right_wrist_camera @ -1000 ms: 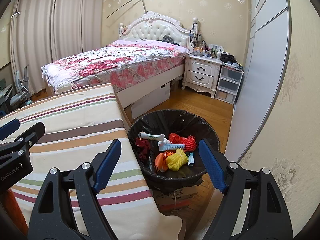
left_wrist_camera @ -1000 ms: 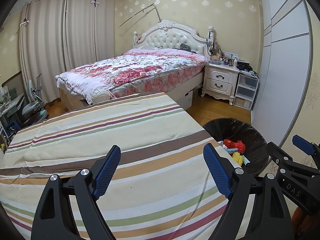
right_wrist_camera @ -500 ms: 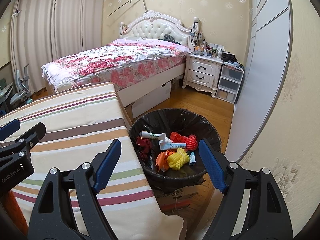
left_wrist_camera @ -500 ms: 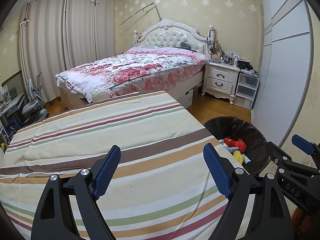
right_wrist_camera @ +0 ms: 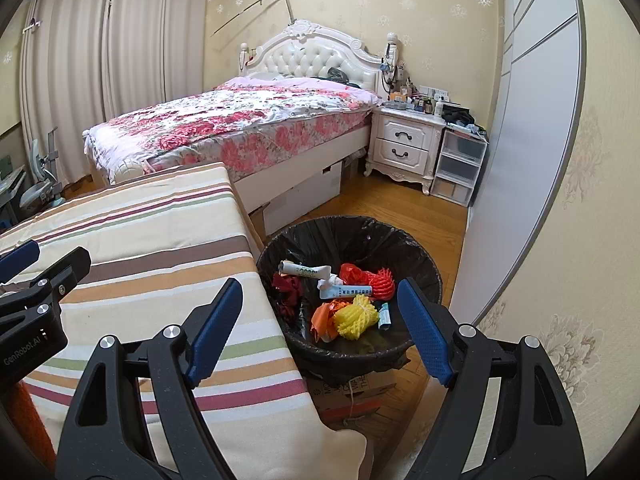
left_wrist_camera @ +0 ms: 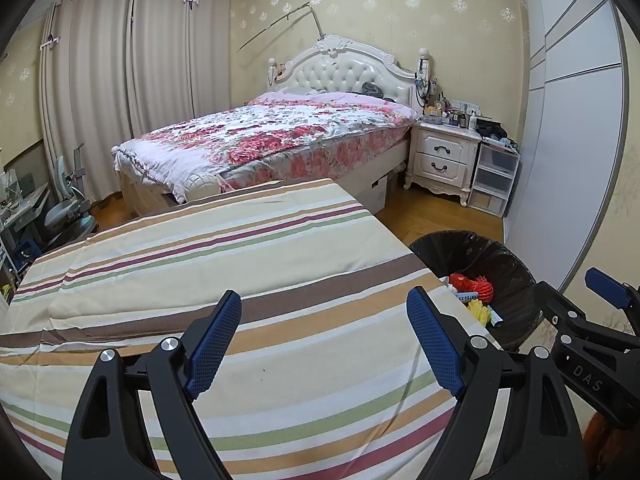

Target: Collect trash

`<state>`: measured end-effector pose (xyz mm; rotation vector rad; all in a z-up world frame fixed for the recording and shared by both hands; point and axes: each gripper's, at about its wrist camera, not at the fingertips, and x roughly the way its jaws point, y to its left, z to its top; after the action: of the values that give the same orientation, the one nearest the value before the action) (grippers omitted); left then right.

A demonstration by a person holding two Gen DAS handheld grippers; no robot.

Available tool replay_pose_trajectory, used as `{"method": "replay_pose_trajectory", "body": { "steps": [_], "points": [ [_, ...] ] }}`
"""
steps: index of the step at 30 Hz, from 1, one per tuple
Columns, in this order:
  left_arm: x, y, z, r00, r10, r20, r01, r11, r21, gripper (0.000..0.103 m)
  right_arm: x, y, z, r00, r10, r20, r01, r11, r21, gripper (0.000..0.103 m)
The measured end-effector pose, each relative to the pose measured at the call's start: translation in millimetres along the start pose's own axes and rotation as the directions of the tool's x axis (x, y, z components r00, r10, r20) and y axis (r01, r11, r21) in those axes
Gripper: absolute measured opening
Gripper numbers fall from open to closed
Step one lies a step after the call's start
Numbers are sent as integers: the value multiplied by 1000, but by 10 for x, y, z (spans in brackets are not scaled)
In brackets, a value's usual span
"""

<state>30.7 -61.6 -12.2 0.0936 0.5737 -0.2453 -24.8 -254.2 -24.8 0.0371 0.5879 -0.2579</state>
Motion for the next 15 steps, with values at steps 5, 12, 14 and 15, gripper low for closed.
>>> {"method": "replay_pose_trajectory", "body": {
  "steps": [5,12,14,15],
  "points": [
    [1,1,0,1000,0,-1,0,1000,0,82,6,5,-18,1000,2,-2,-2,1000,0,78],
    [5,-3,-9,1000,-1,-3,1,1000,-2,82,12,10,-26,1000,0,-2,0,1000,-1,78],
    [12,-1,-23,1000,0,-4,0,1000,-3,82,12,11,-25,1000,0,-3,0,1000,-1,78],
    [10,1,-28,1000,0,-4,0,1000,-4,82,9,12,-29,1000,1,-2,-1,1000,-1,78]
  ]
}}
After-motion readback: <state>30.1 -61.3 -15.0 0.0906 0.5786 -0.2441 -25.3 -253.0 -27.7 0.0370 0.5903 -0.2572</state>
